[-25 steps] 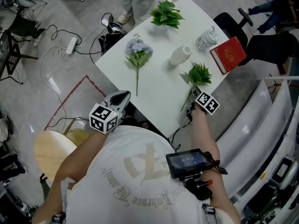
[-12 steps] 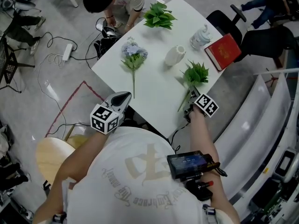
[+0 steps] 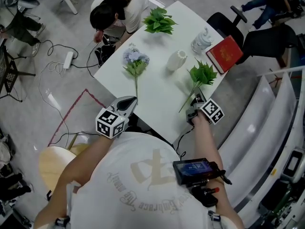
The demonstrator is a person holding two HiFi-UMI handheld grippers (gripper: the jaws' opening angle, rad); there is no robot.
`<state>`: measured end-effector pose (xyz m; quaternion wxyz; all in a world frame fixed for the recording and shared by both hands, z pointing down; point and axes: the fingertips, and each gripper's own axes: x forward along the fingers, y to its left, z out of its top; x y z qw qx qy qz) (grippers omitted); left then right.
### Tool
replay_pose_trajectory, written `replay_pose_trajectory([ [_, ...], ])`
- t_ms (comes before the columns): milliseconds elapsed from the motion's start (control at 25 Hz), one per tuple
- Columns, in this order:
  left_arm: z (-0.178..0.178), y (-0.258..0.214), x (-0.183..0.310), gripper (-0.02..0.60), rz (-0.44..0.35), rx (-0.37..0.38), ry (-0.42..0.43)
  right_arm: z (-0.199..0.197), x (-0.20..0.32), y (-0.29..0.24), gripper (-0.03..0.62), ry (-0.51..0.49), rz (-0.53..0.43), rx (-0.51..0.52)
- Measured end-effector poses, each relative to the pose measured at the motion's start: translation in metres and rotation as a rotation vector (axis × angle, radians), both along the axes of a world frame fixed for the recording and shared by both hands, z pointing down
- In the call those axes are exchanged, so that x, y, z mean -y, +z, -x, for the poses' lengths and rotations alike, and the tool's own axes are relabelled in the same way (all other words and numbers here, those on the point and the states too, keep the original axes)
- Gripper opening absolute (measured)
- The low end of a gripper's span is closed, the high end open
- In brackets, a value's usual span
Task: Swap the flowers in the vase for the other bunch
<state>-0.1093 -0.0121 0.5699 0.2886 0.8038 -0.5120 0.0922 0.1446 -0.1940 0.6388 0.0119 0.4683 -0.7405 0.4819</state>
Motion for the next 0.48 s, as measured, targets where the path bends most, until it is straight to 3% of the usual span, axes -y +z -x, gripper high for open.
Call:
replay_pose_trajectory([
  [480, -0.001, -0.004, -0.001, 0.008, -0.015, -0.013, 0.018, 0.022, 0.014, -0.069, 0.015, 0.002, -0.145, 0.124],
])
